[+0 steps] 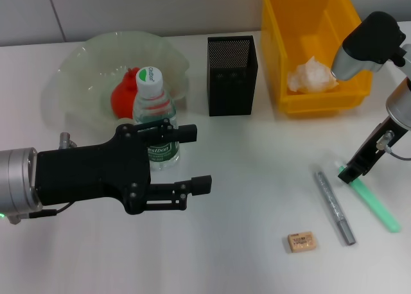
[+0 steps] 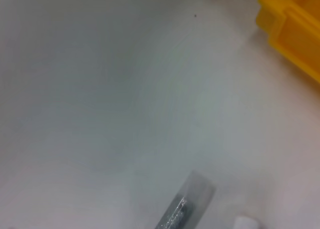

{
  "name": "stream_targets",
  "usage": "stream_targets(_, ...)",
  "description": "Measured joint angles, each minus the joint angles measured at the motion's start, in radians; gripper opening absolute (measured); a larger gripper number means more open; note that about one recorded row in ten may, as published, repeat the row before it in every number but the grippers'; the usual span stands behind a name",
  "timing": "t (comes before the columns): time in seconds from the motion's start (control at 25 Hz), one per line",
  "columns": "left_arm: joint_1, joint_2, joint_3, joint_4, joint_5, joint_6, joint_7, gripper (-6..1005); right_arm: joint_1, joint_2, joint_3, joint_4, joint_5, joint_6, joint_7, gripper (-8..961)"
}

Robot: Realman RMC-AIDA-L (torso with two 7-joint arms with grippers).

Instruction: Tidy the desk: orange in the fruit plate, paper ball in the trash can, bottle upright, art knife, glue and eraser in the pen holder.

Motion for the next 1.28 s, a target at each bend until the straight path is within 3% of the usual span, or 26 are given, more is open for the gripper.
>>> stream_targets(0.28,0.0,0.0,0.0,0.001,0.0,0.0,0.001,813,0.0,0.0,0.0,0.002,0.0,0.001,0.004,224)
stream_targets(0.48,0.0,0.0,0.0,0.002,0.0,0.0,0.001,813,0.002,0.0,0.0,0.005,0.0,0.002,0.007,164)
stream_targets(1.28,-0.002,0.0,0.0,0.0,0.0,0.0,0.002,812,-0.005,0.0,0.011,-0.017,0.009,0.008,0.012,153)
